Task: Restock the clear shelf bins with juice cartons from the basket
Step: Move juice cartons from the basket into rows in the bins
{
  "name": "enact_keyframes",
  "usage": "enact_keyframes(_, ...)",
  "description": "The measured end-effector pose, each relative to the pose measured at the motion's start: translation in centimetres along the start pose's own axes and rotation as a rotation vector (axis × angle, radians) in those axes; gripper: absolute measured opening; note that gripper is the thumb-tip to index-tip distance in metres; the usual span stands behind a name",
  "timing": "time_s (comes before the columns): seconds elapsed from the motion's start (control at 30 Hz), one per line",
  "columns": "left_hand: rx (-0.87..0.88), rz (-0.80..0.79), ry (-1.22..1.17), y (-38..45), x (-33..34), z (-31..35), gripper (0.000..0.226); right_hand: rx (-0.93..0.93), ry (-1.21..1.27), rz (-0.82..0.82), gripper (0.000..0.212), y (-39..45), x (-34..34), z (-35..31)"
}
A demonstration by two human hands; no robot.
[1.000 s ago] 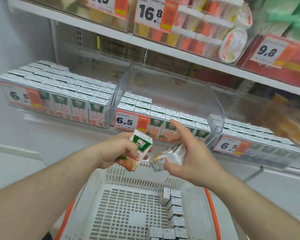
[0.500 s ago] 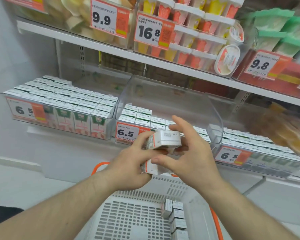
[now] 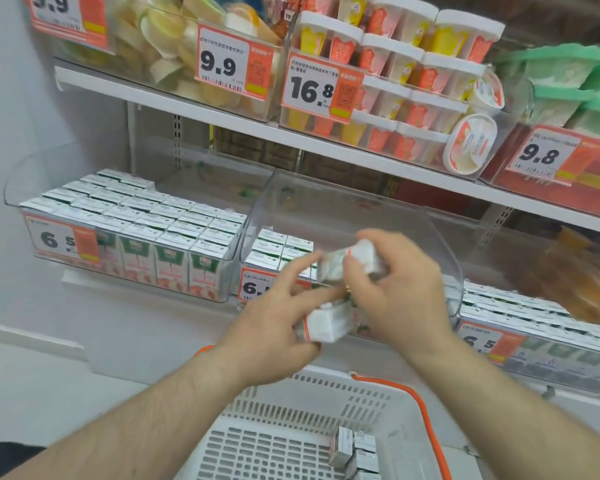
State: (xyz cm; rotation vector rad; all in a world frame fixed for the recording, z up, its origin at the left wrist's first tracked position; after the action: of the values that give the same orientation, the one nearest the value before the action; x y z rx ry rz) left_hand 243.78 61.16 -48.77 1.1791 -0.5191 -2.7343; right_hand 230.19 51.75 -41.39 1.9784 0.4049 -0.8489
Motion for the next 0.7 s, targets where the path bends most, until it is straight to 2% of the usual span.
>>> enact_keyframes(0.03, -0.052, 0.025, -0.025, 0.2, -0.4, -0.3, 0.068, 0.066, -0.028, -0.036, 0.030, 1.6, -0.3, 0.6)
enact_keyframes(0.17, -0.241, 0.018, -0.173, 0.6, -0.7, -2.6, 0.061, 0.378, -0.136, -0.370, 0.037, 7.5, 1.6, 4.4)
enact_keyframes(0.33, -0.273, -0.004, -0.267, 0.9, -0.1, -3.4, 0.057, 0.485, -0.192, -0.606, 0.045, 10.5, 5.9, 6.7)
enact_keyframes(0.43, -0.270, 0.034, -0.325, 1.1, -0.3, -3.8, 0.059, 0.520, -0.187, -0.765, 0.024, 11.3, 8.2, 7.0)
enact_keyframes(0.47, -0.269, 0.039, -0.342, 1.2, -0.3, -3.8, 0.060, 0.516, -0.169, -0.810, 0.025, 11.5, 8.8, 7.0)
enact_keyframes(0.57, -0.274, 0.006, -0.401, 1.2, -0.6, -3.9, 0.061, 0.543, -0.086, -0.861, 0.036, 11.9, 9.6, 7.0)
enact_keyframes(0.7, -0.291, -0.049, -0.465, 1.1, -1.0, -4.2, 0.057, 0.683, 0.099, -0.859, 0.049, 12.1, 9.7, 6.6)
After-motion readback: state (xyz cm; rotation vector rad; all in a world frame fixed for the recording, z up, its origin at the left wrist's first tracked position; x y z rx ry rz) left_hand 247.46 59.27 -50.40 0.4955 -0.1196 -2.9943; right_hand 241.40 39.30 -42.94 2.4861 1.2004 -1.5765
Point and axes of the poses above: each hand's wrist, its own y-axis towards the middle knuckle, its own x-axis out of the palm, z = x × y, the point moved 1 cm from there along y, towards the middle knuckle, and after that the axes turned 12 degrees about -z, right-handed, at the moved point
